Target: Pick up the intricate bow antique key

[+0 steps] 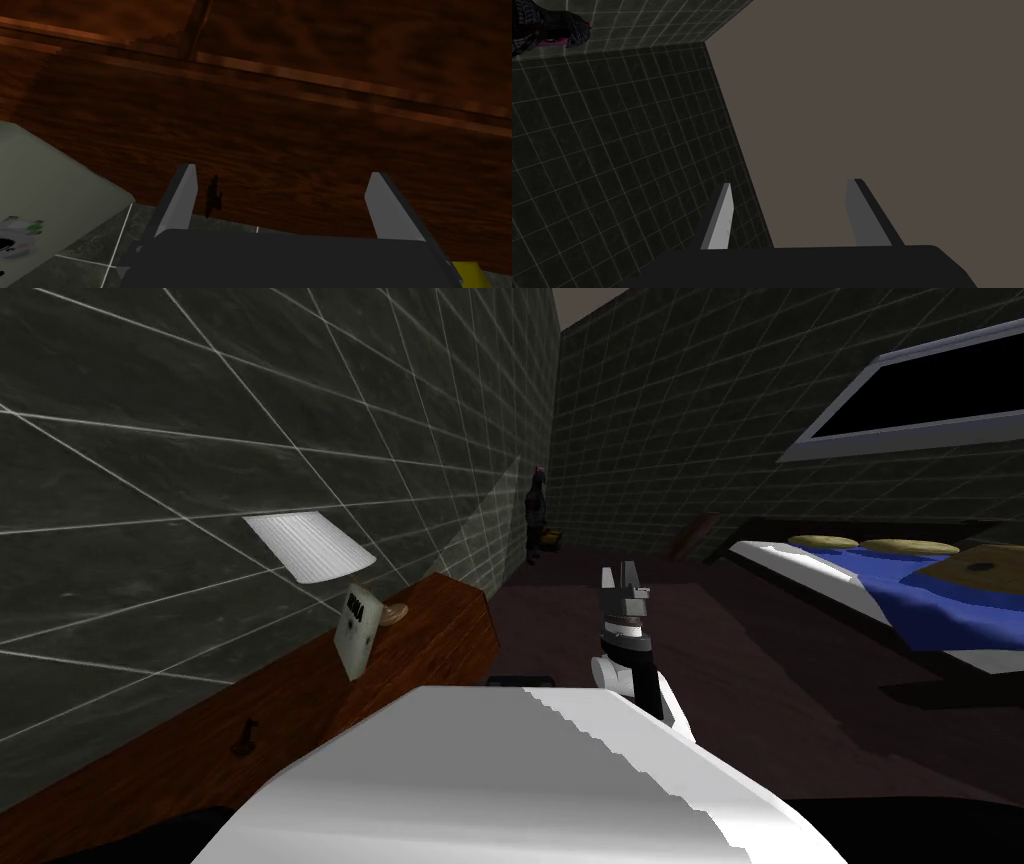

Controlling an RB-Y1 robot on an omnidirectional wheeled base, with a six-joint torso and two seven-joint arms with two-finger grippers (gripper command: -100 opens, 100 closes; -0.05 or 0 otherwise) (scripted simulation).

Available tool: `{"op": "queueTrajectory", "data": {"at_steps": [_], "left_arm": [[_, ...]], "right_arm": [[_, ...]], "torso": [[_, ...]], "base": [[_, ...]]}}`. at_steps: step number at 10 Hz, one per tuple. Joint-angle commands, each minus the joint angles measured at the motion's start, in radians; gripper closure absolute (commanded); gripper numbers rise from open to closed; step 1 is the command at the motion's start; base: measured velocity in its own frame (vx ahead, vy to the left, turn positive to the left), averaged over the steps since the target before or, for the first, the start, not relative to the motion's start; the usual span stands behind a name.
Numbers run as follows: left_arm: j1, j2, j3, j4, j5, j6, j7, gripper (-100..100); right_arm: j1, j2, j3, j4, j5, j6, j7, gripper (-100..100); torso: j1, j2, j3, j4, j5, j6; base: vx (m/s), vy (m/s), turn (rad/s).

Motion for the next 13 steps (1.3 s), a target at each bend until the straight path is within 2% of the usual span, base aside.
{"op": "queueTrajectory", "data": {"at_steps": [1, 4, 6, 7, 8, 9, 10, 13], "left_arm": [[-0.001, 0.044, -0.014, 0.037, 0.013, 0.020, 0.024, -100], [-0.015, 0.121, -0.046, 0.104, 0.035, 0.049, 0.070, -100], [-0.022, 0.142, -0.057, 0.126, 0.041, 0.058, 0.085, -100], [-0.015, 0.138, -0.049, 0.115, 0.041, 0.055, 0.081, -100], [-0.016, 0.140, -0.050, 0.117, 0.041, 0.055, 0.083, 0], [-0.052, 0.146, -0.088, 0.164, 0.043, 0.042, 0.105, -100], [-0.052, 0.146, -0.088, 0.164, 0.043, 0.042, 0.105, -100], [-0.106, 0.155, -0.146, 0.235, 0.046, 0.022, 0.138, -100]], "right_arm": [[0.000, 0.000, 0.000, 0.000, 0.000, 0.000, 0.000, 0], [0.000, 0.000, 0.000, 0.000, 0.000, 0.000, 0.000, 0], [0.000, 0.000, 0.000, 0.000, 0.000, 0.000, 0.000, 0], [0.000, 0.000, 0.000, 0.000, 0.000, 0.000, 0.000, 0], [0.000, 0.000, 0.000, 0.000, 0.000, 0.000, 0.000, 0], [0.000, 0.000, 0.000, 0.000, 0.000, 0.000, 0.000, 0], [0.000, 0.000, 0.000, 0.000, 0.000, 0.000, 0.000, 0], [0.000, 0.000, 0.000, 0.000, 0.000, 0.000, 0.000, 0]], "torso": [[0.000, 0.000, 0.000, 0.000, 0.000, 0.000], [0.001, 0.002, 0.001, 0.001, 0.000, 0.000], [0.003, 0.001, 0.001, 0.000, 0.001, -0.001], [0.000, 0.003, 0.002, 0.001, 0.000, -0.002], [-0.004, 0.006, 0.003, 0.002, -0.001, -0.002], [-0.007, 0.007, 0.004, 0.002, -0.001, -0.002], [-0.008, 0.009, 0.005, 0.002, -0.002, -0.001], [-0.010, 0.011, 0.006, 0.003, -0.002, -0.002]], "base": [[0.087, 0.095, -0.331], [0.086, 0.120, -0.279], [0.064, 0.123, -0.125], [0.012, 0.039, -0.014], [0.004, 0.010, -0.001], [-0.027, -0.017, -0.194], [-0.045, -0.020, -0.090], [-0.045, -0.029, -0.099]]}}
